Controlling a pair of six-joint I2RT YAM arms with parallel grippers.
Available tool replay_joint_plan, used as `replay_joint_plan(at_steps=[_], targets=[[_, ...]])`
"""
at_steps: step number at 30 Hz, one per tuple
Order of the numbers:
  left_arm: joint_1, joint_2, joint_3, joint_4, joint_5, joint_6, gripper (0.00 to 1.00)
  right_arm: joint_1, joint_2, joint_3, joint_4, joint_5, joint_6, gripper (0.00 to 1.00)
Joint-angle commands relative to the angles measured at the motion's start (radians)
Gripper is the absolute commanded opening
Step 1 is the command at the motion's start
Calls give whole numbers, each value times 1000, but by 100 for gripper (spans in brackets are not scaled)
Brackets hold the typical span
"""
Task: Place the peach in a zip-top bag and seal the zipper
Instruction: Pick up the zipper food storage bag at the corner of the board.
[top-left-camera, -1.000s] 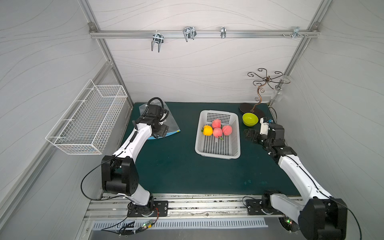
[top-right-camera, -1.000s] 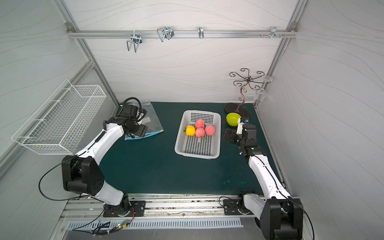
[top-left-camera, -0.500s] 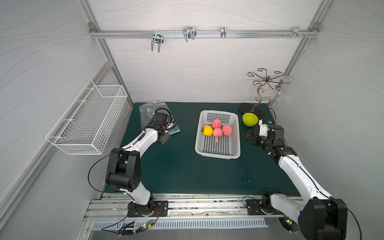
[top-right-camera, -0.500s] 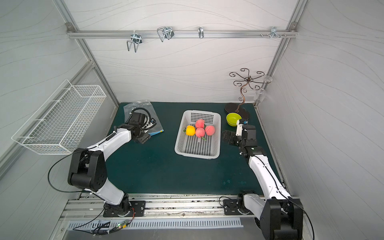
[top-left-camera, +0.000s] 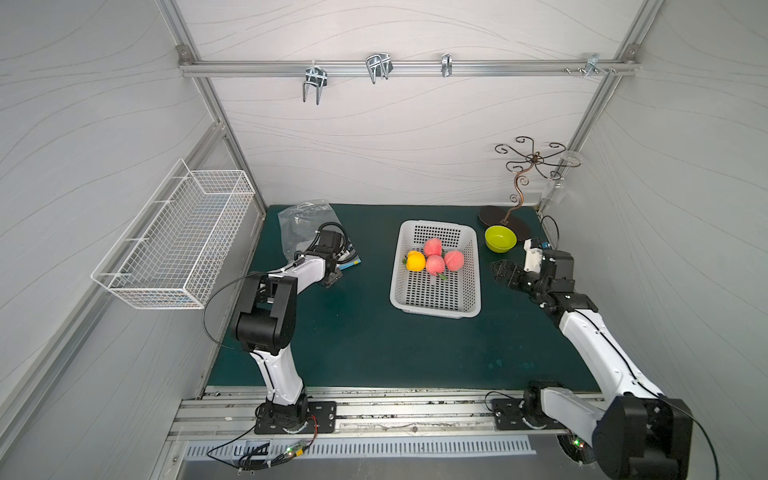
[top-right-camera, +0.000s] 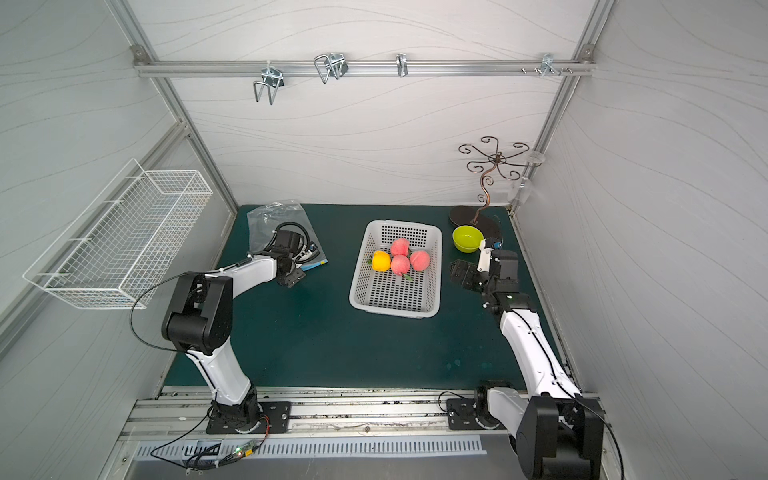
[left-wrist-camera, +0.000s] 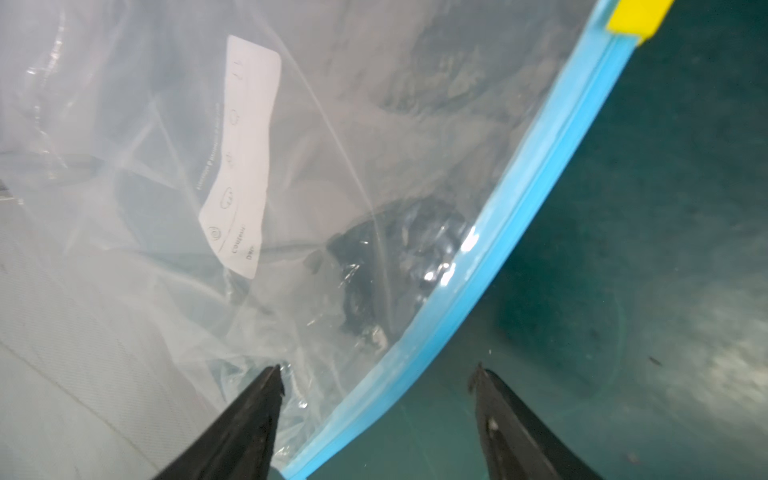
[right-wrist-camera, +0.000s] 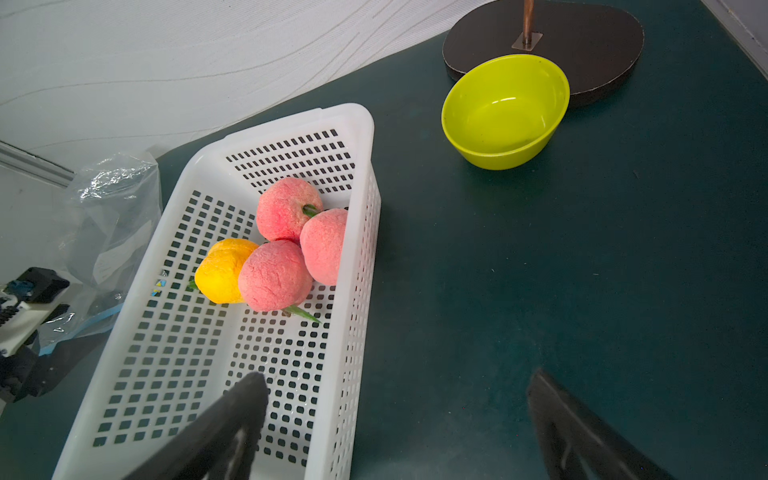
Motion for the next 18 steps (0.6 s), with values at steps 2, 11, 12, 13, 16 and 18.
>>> replay_joint_plan(at_steps=[2, 11, 12, 13, 16, 18], targets=[[3, 33, 59, 59, -47, 15, 64, -7, 12, 1, -11, -26, 13, 99], [5, 64, 97, 59, -83, -5, 0, -9, 25, 1, -10, -35, 15, 99], [5, 62, 98, 59, -85, -4, 0, -10, 26, 2, -11, -36, 15, 99], [3, 58, 103, 54, -91, -9, 0, -10, 28, 2, -12, -38, 16, 99], [-3, 27, 151, -36, -104, -76, 0, -9, 22, 8, -17, -58, 13, 99], [-12, 4, 215, -148, -121, -166, 0, -9, 12, 13, -16, -84, 9, 99]])
